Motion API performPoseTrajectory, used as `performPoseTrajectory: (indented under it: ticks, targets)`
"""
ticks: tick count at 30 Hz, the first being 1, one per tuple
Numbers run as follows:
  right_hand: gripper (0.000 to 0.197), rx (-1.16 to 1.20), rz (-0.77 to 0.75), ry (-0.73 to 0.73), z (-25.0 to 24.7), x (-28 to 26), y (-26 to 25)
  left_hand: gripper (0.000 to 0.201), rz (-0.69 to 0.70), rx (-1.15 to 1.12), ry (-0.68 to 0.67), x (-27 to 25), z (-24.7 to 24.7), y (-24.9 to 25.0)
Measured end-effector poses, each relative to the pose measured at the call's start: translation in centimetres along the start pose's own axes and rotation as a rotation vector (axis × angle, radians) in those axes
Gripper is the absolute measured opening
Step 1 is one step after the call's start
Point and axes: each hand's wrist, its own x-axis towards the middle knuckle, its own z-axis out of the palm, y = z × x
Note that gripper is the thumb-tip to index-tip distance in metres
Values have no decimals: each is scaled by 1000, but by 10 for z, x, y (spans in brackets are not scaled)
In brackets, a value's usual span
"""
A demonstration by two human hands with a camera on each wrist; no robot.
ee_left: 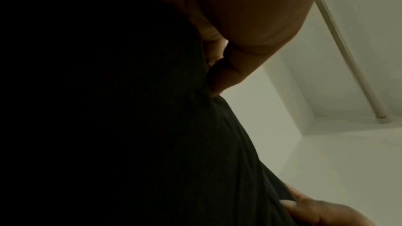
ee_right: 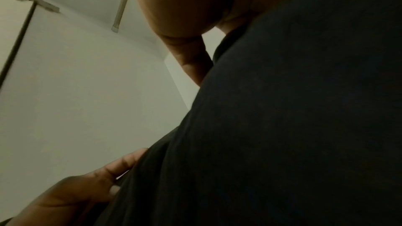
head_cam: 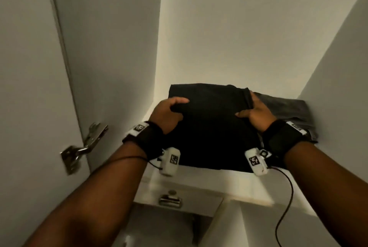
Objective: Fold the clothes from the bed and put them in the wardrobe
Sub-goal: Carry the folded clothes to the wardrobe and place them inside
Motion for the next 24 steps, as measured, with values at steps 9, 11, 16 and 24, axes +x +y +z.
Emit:
performPoseTrajectory:
  ticks: [9,11,16,24]
  targets:
    - [121,-440,327,-183,43,141,83,81,-349,846,-295,111,51,-62]
    - [125,-631,256,-219,56,141,93,91,-373,910,-433,108,74,-75]
    - [132,-936,33,-351,78,155,64,118,-470,963,-506,109,87,-93]
    - [139,-1098,151,-670,95,166,86,121,-457,1027,-472,90,86,-106]
